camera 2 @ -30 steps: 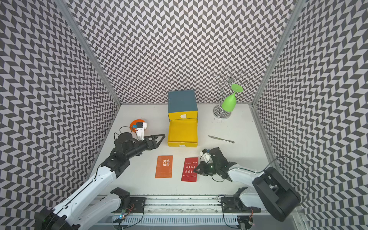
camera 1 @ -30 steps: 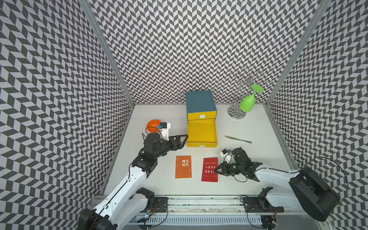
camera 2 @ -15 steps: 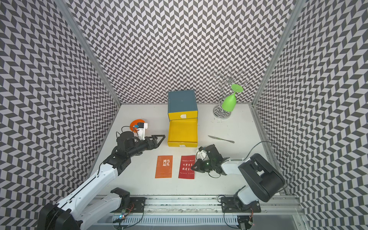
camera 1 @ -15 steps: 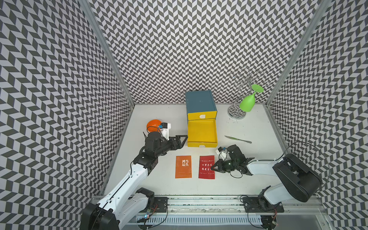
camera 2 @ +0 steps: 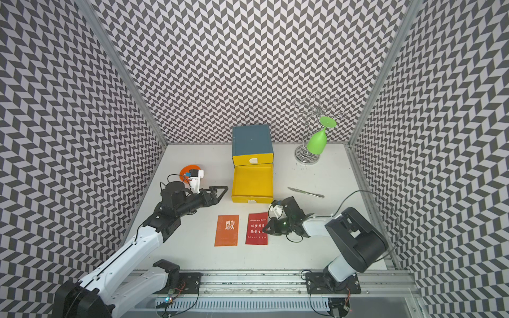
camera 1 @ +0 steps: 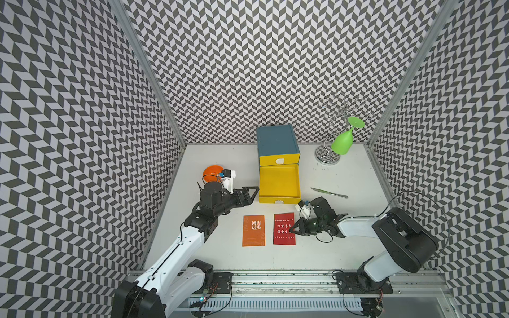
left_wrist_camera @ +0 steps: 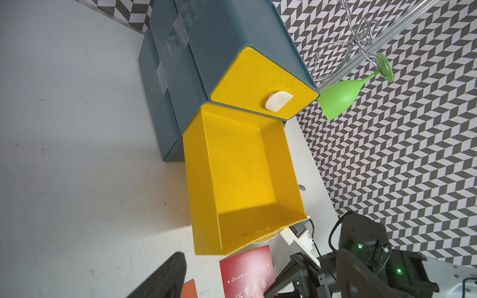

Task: Take the postcards out of the drawer
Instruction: Place the postcard at the center of the board.

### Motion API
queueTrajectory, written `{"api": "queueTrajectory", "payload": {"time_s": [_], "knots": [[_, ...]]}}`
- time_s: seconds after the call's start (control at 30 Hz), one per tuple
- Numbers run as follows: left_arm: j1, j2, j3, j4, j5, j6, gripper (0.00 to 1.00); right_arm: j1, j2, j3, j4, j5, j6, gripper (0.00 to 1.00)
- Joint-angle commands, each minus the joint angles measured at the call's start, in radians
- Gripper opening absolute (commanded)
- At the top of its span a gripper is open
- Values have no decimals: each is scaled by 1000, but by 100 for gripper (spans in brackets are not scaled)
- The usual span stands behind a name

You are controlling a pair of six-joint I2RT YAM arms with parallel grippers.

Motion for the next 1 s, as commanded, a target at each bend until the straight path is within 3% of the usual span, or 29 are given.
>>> {"api": "queueTrajectory", "payload": {"time_s": [0.0,0.43,0.97], "knots": [[8,1,-14,0,20,13,92,7,16,30,-48,32,-70,1],[14,-6,-26,1,27,12,92,7,17,30,-79,45,-92,4],[17,-18,-39,4,34,1,93,8,-29,16,-78,110,-50,30]]}}
